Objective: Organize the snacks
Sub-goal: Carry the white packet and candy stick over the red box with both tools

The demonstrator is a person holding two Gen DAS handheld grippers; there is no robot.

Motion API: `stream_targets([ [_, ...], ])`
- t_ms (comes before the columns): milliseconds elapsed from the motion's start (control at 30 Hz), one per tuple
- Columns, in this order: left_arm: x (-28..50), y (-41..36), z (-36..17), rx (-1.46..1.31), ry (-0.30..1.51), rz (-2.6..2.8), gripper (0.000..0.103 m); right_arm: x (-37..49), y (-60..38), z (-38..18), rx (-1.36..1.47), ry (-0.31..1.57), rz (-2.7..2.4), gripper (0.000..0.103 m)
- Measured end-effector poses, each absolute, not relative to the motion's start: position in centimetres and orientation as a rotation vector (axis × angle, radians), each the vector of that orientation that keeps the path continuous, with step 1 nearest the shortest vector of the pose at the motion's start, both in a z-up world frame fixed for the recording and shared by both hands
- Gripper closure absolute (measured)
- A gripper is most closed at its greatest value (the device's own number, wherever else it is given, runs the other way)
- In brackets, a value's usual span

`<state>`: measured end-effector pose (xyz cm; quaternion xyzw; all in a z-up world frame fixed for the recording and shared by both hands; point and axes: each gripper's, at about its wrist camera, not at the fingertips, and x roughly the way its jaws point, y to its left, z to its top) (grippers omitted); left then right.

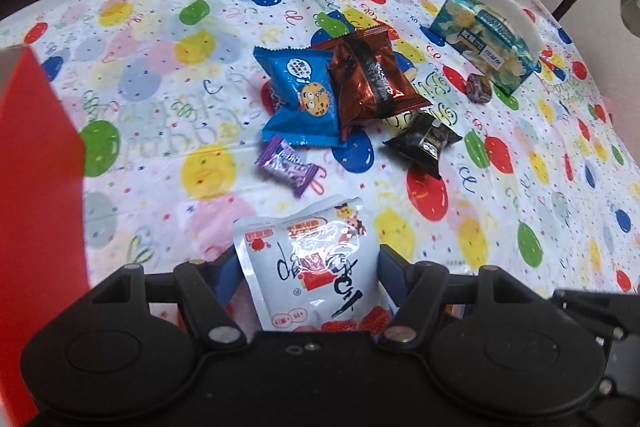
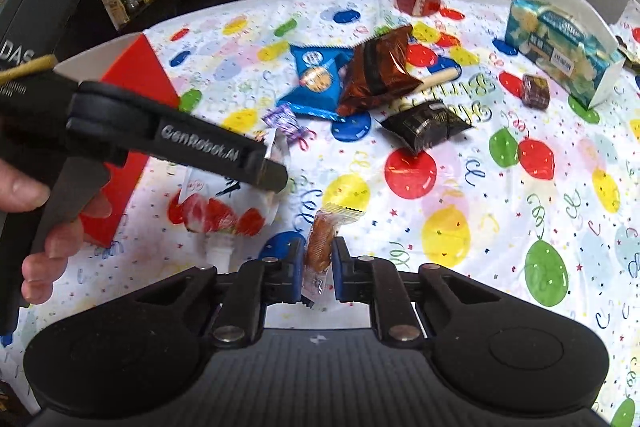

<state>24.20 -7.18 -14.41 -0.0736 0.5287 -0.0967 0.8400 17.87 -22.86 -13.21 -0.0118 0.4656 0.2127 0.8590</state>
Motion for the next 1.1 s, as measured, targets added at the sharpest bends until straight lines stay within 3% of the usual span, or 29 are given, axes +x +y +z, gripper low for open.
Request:
stream_targets([
  [1100,16.3,6.7,-2.6,-0.206,0.890,-0.092,0.035,15.7,-11.5,-2.1,-0.108,0.776,0.646,0.089],
])
